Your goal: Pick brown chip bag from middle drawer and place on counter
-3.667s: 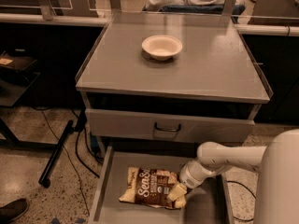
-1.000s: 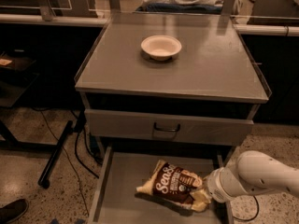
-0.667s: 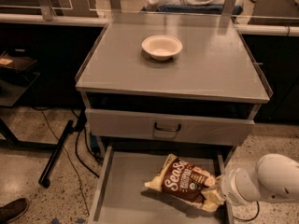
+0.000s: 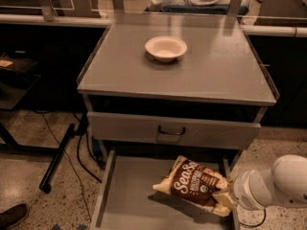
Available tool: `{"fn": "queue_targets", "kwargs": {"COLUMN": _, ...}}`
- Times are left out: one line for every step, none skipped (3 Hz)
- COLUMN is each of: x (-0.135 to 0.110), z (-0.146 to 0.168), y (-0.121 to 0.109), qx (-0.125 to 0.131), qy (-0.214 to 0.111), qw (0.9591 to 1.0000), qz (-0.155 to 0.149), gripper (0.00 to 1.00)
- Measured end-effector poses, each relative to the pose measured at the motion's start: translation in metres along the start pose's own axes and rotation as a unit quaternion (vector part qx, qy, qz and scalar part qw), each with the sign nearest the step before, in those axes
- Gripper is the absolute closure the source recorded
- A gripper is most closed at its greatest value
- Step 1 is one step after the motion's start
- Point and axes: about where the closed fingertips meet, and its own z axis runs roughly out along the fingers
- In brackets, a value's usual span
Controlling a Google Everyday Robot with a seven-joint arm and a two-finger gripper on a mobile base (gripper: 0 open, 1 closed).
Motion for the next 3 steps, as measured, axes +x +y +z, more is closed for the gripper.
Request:
{"fn": "queue_targets", "kwargs": {"x": -0.001, "z": -0.058, "y": -0.001, "qx": 0.051, "qy": 0.001, "qw": 0.9986, "qz": 0.013, "gripper": 1.0}}
{"fn": "queue_targets", "kwargs": {"x": -0.002, "z": -0.122, "y": 0.0, "qx": 0.111, "qy": 0.004, "qw": 0.9936, "qz": 0.023, "gripper": 1.0}}
{"fn": "queue_targets", "kwargs": {"x": -0.016, "z": -0.181, "y": 0.01, "qx": 0.161, "qy": -0.007, "qw": 0.9869, "qz": 0.011, "gripper": 1.0}}
